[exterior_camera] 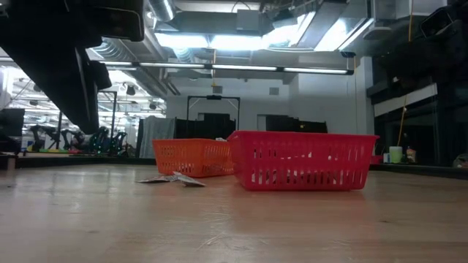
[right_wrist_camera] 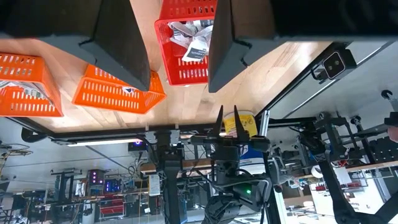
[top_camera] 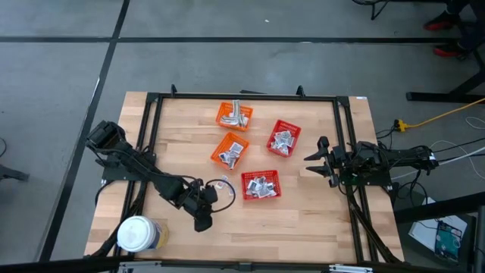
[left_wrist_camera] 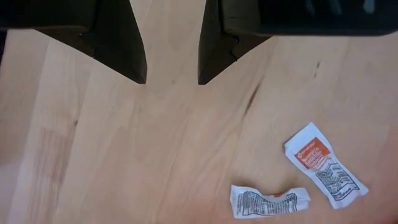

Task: Pick & Place First Aid Supplies
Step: Put the orange ointment pack into the top red bin

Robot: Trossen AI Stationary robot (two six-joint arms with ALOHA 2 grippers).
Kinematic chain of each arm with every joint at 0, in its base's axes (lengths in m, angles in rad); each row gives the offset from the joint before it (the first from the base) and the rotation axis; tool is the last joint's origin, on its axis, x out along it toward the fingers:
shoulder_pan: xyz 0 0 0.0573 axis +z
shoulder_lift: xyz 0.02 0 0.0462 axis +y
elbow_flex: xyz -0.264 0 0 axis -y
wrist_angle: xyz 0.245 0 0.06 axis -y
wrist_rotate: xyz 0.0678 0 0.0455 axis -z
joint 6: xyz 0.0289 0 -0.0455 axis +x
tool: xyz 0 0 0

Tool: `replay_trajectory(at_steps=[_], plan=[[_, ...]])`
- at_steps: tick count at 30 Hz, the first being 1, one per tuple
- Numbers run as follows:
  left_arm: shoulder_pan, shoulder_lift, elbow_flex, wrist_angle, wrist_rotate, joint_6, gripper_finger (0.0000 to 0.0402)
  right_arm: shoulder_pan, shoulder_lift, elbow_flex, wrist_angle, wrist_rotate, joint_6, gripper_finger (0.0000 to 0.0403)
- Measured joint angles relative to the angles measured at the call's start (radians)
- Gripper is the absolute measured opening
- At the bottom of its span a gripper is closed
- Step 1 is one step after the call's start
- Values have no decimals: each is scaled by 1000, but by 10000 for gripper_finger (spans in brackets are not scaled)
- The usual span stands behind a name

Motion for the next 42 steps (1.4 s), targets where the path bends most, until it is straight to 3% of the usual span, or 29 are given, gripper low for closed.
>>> replay_trajectory(at_steps=[19, 26, 42], plan=[[0, 0, 0, 31, 8, 45, 137, 0, 0, 0, 0, 0, 0, 163], [21, 0, 0, 52, 8, 162, 137, 0, 0, 0, 0, 0, 0, 163], [192, 11, 0, 1, -31, 450, 137, 0, 0, 0, 0, 0, 0, 163]])
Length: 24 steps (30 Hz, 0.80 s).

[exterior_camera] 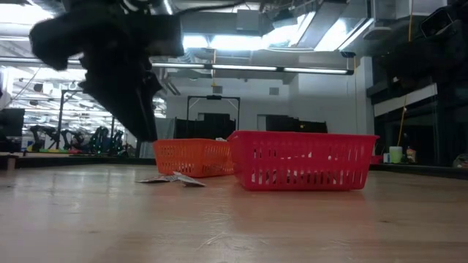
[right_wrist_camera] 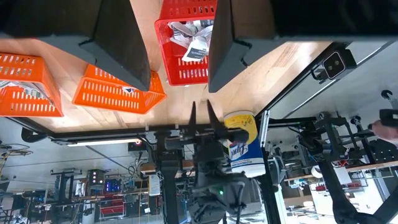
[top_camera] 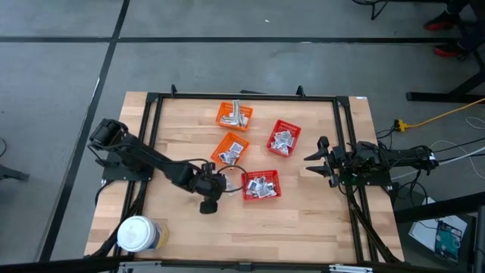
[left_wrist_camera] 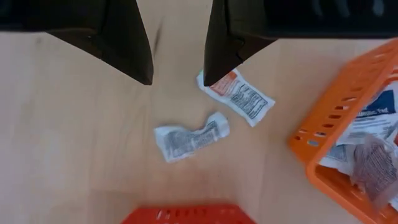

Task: Pick & Place First Aid Supplies
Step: Put the orange ointment pack into the top red bin

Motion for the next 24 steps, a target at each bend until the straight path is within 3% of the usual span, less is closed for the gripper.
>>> replay_trajectory(at_steps=[12, 16, 24], plan=[[15, 117, 1, 52, -21, 65, 137, 0, 0, 0, 0, 0, 0, 163], [18, 151, 1, 32, -70, 47, 137, 0, 0, 0, 0, 0, 0, 163], [41, 169, 3, 40, -66, 0, 136, 0, 0, 0, 0, 0, 0, 163]])
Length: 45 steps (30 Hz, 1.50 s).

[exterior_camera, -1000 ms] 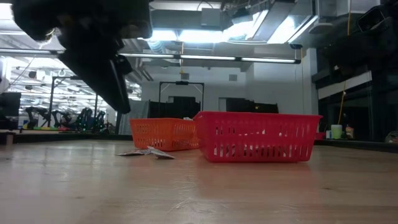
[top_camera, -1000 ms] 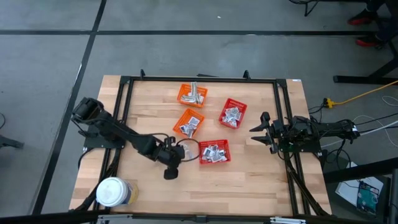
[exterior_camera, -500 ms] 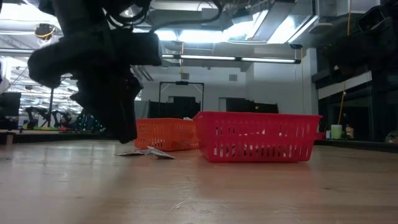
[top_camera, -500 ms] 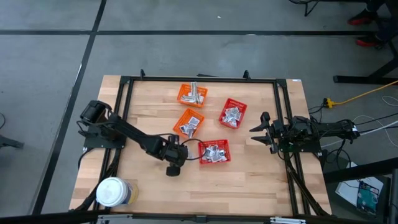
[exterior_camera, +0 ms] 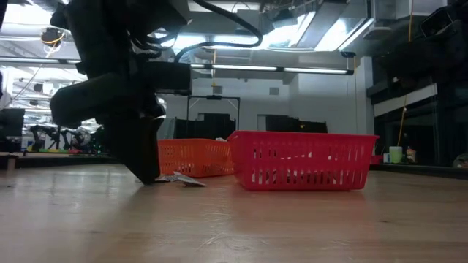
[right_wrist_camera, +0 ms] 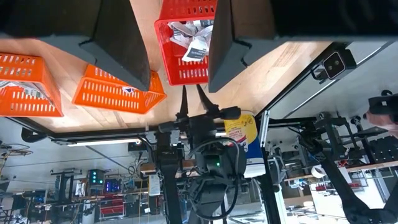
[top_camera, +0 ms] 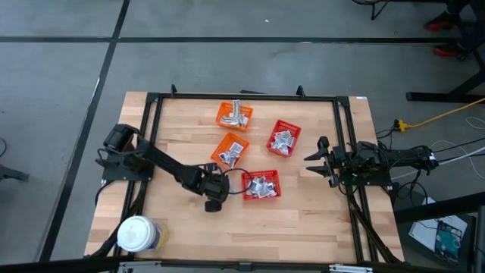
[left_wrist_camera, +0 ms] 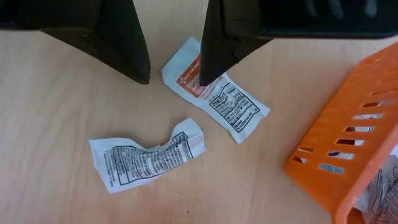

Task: Pick & Place First Aid Supplies
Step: Put the orange ointment pack into the top red bin

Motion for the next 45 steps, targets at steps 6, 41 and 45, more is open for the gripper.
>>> replay_trajectory(at_steps=[6, 41, 45], plan=[[29, 3, -7, 0, 57, -4, 107, 0, 0, 0, 0, 0, 0, 163], [-29, -152, 91, 226, 257, -181, 2, 0, 0, 0, 0, 0, 0, 163], [-14, -151, 102, 326, 220, -175, 2, 0, 0, 0, 0, 0, 0, 163]])
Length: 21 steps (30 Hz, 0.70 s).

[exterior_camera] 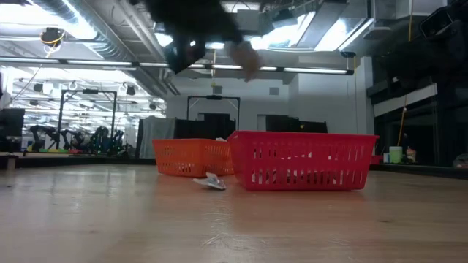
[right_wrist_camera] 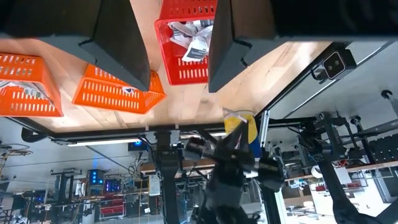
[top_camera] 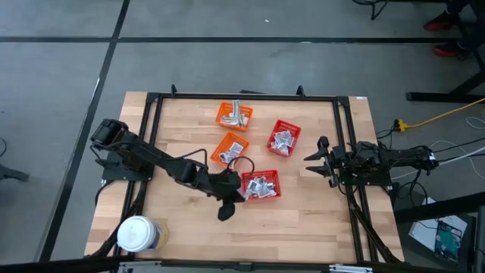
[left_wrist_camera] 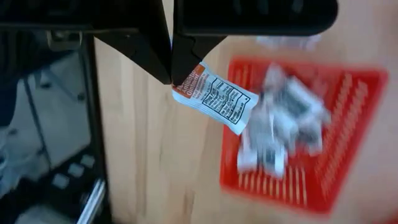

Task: Pick & Place First Aid Supplies
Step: Put the orange ointment pack into the top red bin

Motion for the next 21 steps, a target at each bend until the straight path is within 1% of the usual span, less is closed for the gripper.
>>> replay_trajectory(at_steps=[6, 11, 14, 18, 21], plan=[[59, 0, 4, 128, -48, 27, 2, 0, 0, 0, 0, 0, 0, 163], [117, 0, 4, 199, -45, 80, 2, 0, 0, 0, 0, 0, 0, 163], [158, 0, 4, 202, -35, 112, 2, 0, 0, 0, 0, 0, 0, 163], [221, 0, 4, 243, 16, 123, 2, 0, 0, 0, 0, 0, 0, 163], [260, 0, 31, 256, 28, 153, 2, 0, 0, 0, 0, 0, 0, 163]])
